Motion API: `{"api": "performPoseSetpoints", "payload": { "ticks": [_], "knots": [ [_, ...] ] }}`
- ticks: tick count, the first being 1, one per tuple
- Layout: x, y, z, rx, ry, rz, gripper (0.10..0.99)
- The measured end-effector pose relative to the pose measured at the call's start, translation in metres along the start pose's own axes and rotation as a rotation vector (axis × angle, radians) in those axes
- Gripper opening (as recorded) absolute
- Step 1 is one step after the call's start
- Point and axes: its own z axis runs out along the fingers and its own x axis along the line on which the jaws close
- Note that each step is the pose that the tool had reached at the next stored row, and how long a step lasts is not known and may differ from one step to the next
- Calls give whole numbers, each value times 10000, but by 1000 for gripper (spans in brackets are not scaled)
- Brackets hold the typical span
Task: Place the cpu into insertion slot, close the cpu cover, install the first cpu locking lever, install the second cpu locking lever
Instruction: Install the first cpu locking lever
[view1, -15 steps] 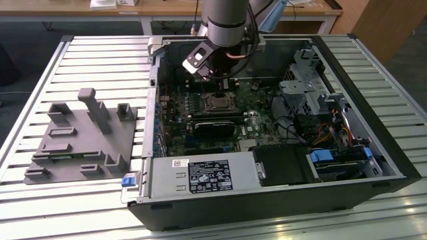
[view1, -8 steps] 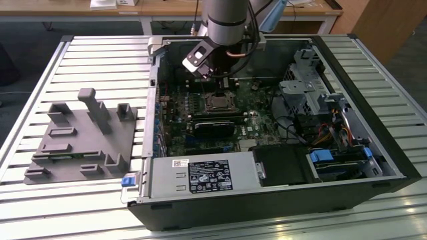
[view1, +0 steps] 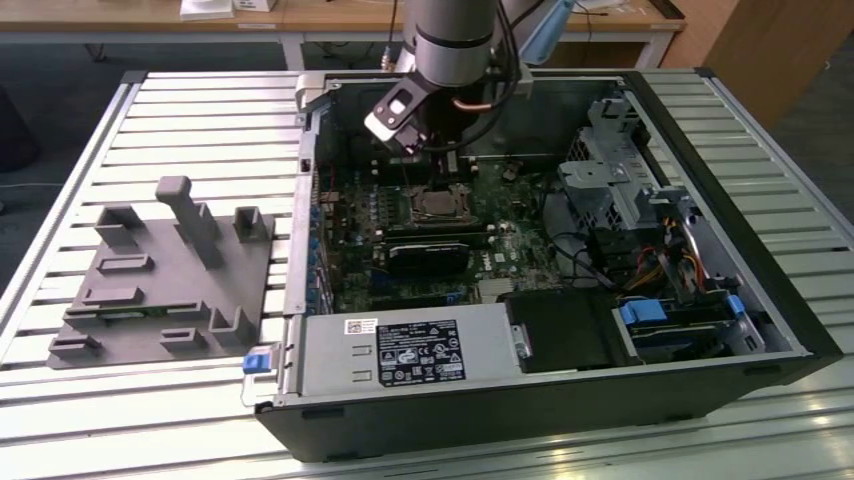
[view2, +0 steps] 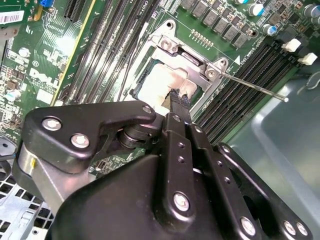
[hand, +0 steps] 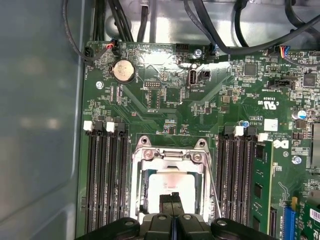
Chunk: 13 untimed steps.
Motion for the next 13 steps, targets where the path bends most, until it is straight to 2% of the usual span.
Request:
{"api": "performPoseSetpoints", "payload": {
  "ticks": [6,13],
  "knots": [
    [1,1,-65,0,0,0,106],
    [4,2,-179,1,-1,-1,106]
  ]
}}
